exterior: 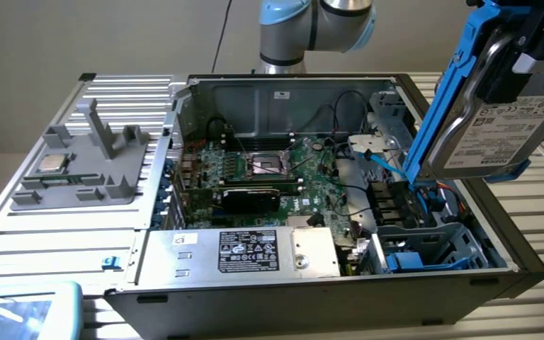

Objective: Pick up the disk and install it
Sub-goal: 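Insert the disk into the insertion slot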

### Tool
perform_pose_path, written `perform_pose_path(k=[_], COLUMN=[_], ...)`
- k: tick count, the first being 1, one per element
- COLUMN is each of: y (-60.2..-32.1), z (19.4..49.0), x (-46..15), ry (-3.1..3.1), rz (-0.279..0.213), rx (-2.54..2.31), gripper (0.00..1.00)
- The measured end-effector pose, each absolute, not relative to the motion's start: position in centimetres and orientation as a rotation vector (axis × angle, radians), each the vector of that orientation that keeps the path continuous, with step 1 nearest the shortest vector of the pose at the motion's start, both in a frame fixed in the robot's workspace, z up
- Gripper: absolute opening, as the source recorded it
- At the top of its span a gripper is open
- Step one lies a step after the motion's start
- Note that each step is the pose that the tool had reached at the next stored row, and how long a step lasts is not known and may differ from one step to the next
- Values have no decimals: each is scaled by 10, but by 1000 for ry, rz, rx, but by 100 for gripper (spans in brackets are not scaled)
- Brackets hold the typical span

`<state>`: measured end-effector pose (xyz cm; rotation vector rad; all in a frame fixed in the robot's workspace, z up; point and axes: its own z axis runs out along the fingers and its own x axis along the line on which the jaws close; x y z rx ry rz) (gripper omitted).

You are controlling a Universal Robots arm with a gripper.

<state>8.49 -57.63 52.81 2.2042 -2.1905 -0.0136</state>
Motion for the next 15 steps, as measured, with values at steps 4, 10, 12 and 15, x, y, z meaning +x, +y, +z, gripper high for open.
perform_pose_path(k=[4, 10, 12, 15], y=[-579, -580, -580, -580], z=[526, 518, 514, 509], x=[85, 85, 85, 85], ry=[-2195, -2220, -2245, -2270], rz=[-15, -17, -21, -27], rx=[2201, 2177, 2154, 2133], gripper=[37, 37, 37, 37])
